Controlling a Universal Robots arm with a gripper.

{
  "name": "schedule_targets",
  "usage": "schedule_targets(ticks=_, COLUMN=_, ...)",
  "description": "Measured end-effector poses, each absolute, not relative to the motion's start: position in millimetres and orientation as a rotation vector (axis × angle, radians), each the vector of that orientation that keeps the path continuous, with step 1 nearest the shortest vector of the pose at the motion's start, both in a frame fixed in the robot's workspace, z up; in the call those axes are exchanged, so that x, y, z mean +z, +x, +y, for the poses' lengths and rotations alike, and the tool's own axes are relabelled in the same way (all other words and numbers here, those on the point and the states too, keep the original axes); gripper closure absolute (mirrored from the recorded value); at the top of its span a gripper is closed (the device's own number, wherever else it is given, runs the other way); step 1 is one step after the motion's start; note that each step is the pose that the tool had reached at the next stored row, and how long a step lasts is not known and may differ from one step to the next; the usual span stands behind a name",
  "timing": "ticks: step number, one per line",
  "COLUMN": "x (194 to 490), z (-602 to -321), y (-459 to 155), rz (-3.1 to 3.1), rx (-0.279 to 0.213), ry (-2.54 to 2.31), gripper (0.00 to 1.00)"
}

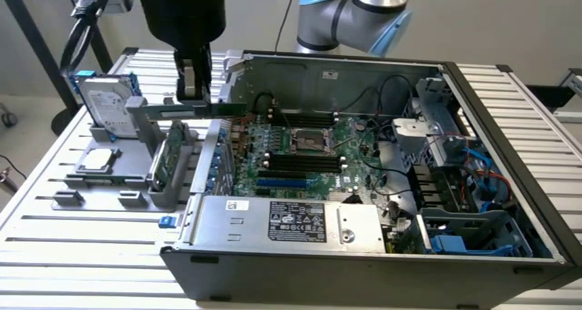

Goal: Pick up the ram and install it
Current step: 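Pick up the ram and move it above insertion slot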

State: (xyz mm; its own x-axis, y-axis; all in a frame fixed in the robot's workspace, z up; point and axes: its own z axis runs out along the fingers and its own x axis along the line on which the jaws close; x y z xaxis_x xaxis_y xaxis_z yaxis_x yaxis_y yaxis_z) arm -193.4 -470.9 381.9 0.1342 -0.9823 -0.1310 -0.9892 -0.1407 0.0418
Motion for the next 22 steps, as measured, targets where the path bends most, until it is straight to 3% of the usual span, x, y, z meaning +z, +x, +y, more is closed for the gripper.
schedule_targets(ticks=22, x=381.2, z=-470.8, y=-93.5, rz=2.016, rx=0.202, ry=-2.327, gripper=0.86)
